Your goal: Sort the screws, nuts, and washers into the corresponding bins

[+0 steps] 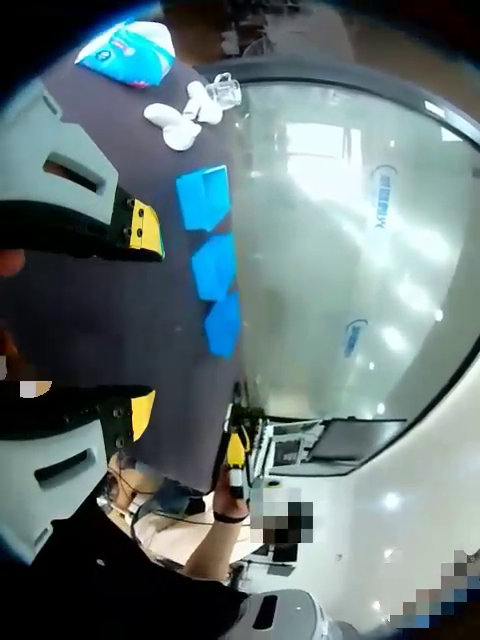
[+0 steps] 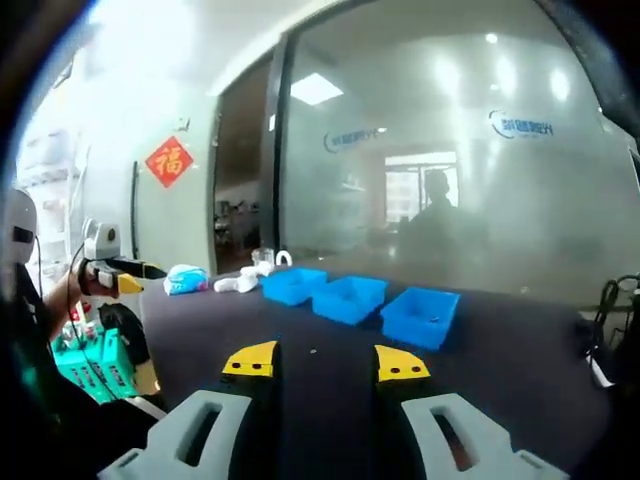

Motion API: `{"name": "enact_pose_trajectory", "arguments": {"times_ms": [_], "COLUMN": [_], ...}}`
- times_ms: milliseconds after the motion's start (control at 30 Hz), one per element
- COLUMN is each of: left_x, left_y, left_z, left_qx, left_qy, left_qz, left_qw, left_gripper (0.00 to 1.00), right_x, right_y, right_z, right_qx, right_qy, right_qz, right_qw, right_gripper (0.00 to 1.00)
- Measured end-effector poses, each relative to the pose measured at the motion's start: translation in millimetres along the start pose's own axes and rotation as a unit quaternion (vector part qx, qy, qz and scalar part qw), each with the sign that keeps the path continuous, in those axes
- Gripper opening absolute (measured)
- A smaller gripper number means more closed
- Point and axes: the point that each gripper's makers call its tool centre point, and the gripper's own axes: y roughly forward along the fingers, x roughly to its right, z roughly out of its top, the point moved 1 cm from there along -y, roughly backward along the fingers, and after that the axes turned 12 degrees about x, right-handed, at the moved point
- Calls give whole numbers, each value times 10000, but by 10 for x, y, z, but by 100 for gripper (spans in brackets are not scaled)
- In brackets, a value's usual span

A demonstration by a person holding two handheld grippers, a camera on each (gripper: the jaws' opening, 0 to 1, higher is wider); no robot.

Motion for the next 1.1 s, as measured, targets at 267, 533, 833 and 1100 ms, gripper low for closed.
{"name": "enact_pose_trajectory", "arguments": {"times_ms": [267, 533, 833, 1100], "left_x": [37, 33, 36, 51], "left_y": [3, -4, 9, 32], "left_z": [-56, -62, -110, -158], "left_qx": [-99, -104, -163, -186], "left_qy": [-33, -37, 2, -56], "left_qz": [-20, 1, 8, -13], "left_qw": [9999, 9999, 9999, 9998], "left_gripper": [48, 48, 48, 48], "right_x": [-71, -163, -206, -302], "right_y": [63, 258, 553, 833], "right_z": [-101, -152, -133, -279], "right_qx": [-542, -935, -1301, -1959], "right_qy": [-41, -262, -363, -721], "right_qz": [413, 814, 1143, 1656], "right_qw": [9977, 9919, 9842, 9639], "right_gripper": [31, 31, 30, 29]}}
